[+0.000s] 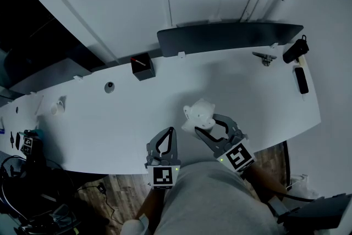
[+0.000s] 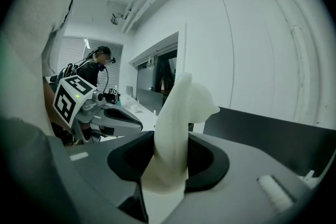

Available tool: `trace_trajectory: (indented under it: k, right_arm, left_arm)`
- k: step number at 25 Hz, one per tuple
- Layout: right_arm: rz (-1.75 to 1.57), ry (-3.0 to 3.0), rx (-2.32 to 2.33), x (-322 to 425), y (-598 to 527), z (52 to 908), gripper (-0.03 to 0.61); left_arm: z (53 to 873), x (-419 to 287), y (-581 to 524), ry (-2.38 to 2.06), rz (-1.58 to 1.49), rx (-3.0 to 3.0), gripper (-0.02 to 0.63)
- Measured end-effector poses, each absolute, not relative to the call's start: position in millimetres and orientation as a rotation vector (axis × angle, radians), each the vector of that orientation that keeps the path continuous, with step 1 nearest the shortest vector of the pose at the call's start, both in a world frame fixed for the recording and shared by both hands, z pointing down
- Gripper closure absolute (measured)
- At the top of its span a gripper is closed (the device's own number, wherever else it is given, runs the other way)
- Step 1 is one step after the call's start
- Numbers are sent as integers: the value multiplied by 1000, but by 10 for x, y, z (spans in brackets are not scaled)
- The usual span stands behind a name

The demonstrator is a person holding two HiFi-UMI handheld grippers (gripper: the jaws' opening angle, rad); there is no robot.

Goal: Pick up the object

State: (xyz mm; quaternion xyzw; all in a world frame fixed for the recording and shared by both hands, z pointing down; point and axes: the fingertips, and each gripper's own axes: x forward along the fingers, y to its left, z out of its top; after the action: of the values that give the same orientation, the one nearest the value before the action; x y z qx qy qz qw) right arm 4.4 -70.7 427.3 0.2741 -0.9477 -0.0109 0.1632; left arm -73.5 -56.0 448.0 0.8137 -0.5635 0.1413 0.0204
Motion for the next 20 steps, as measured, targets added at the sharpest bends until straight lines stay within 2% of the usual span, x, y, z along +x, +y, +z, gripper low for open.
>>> trace_trajectory:
  k: [13, 20]
  right_arm:
    - [40, -2733, 856, -35, -740, 4235, 413]
    - [-12, -2693, 923, -121, -695, 4183, 413]
  left_arm:
    - [4576, -772, -528, -1713, 487, 2507, 614]
    - [4533, -925, -469, -1692, 369, 2492, 614]
